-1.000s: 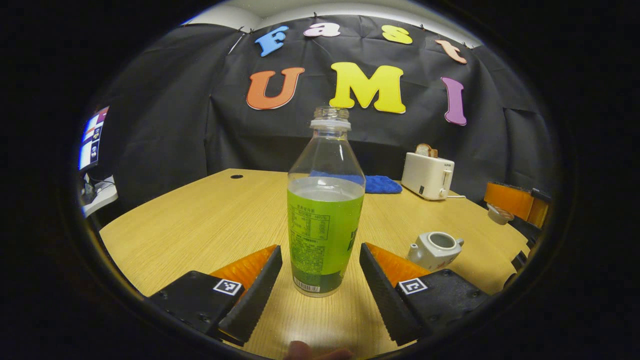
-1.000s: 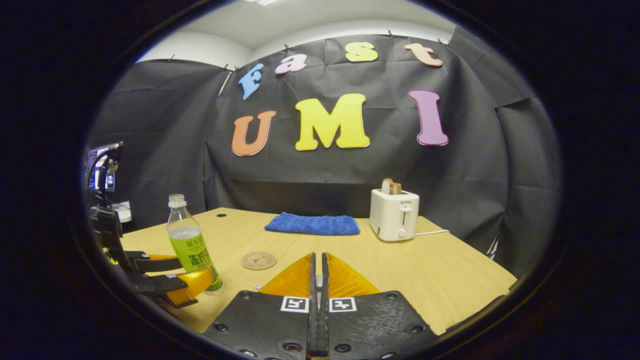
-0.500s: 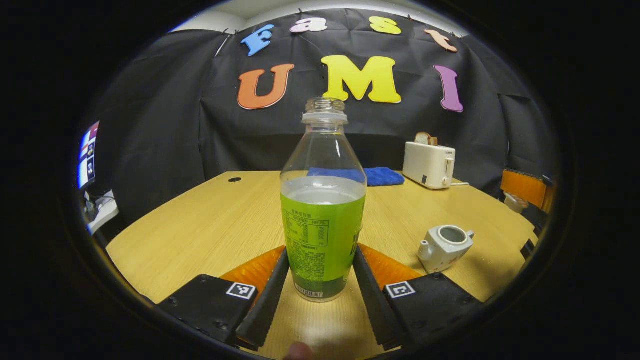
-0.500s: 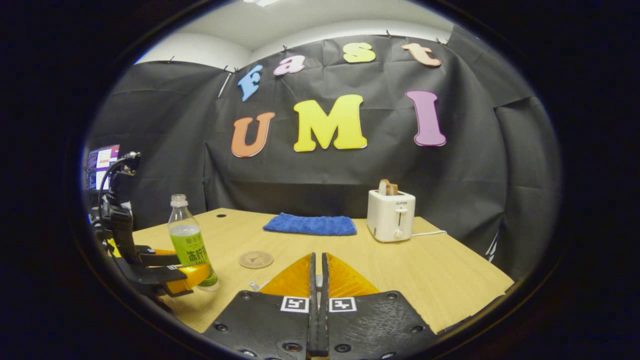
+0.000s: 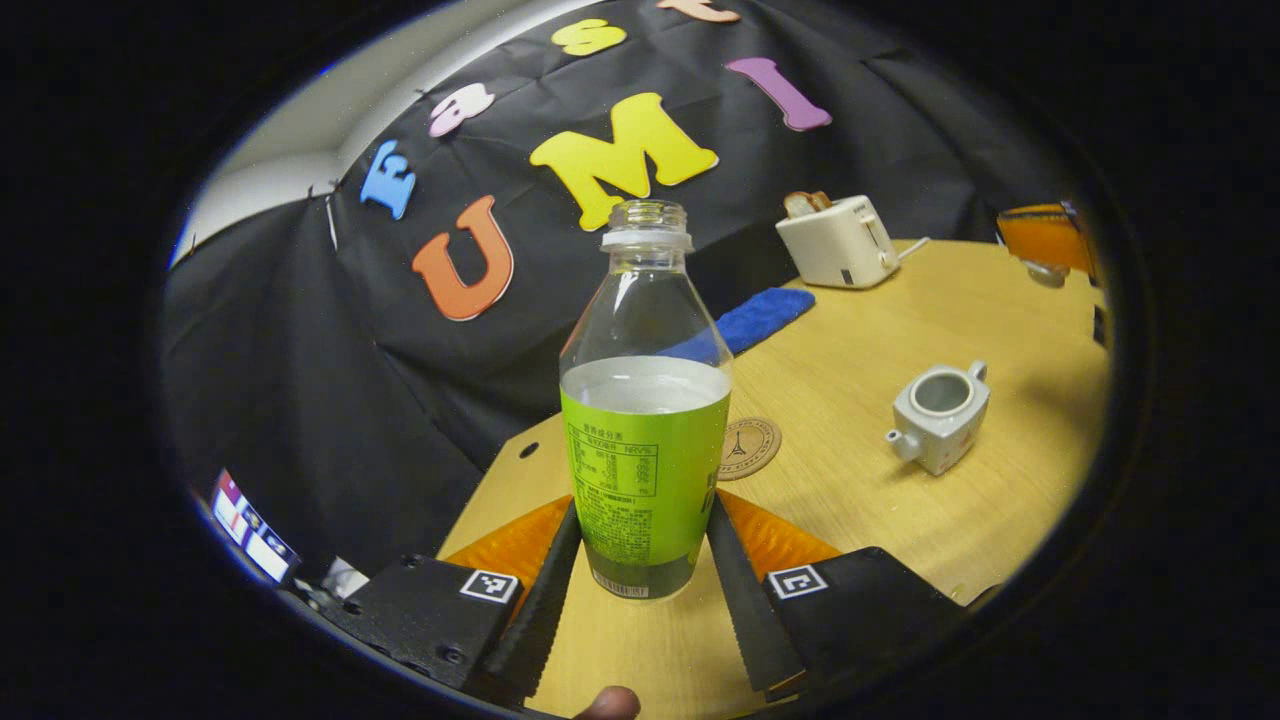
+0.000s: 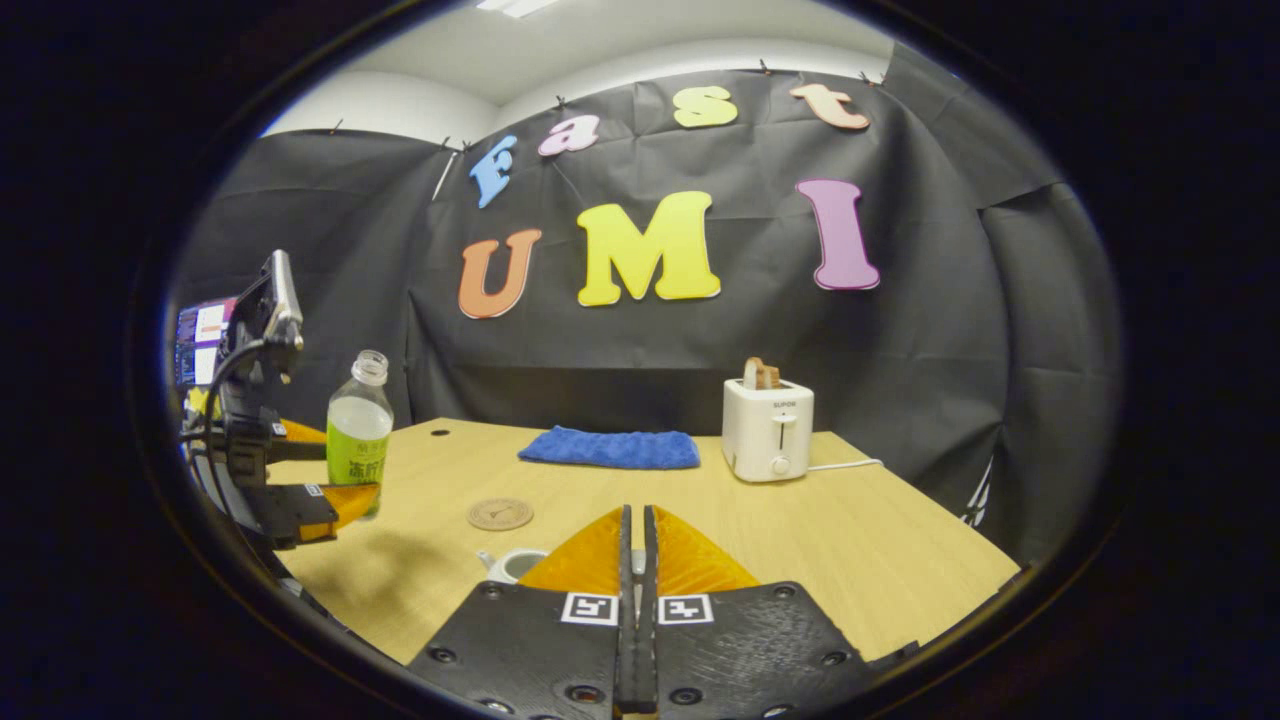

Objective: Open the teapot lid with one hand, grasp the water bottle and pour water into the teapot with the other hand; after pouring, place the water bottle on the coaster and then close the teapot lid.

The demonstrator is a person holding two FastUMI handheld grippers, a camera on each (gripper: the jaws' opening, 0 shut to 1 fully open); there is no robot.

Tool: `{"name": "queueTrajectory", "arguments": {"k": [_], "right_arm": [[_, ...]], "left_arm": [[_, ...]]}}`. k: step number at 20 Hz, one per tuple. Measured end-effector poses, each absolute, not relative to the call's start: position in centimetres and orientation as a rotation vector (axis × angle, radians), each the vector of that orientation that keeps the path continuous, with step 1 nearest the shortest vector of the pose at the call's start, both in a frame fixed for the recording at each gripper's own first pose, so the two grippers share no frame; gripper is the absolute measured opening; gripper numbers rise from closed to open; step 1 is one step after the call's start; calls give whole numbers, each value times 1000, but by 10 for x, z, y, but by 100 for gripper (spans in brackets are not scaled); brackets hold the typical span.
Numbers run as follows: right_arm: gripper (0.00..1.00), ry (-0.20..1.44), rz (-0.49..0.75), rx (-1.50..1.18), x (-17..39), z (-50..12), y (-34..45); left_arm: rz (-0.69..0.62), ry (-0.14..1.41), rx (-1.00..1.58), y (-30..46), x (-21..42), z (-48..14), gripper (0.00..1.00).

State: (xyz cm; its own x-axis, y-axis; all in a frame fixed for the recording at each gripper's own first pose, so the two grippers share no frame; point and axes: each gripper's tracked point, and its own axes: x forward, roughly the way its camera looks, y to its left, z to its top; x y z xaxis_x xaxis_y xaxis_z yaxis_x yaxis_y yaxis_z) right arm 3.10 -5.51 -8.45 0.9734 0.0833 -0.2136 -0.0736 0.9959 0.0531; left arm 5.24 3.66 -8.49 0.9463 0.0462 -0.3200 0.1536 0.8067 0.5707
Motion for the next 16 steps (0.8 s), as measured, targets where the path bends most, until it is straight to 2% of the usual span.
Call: {"name": "queueTrajectory", "arguments": {"k": [6, 8, 16], "right_arm": [[0, 219, 59, 44, 22, -90, -80], [0, 223, 53, 46, 20, -92, -87], [0, 236, 50, 50, 11, -102, -100]], "left_arm": [[-64, 341, 1001, 43, 55, -66, 72], [-54, 324, 1116, 44, 57, -63, 74], [-80, 353, 1426, 36, 54, -79, 74]]}}
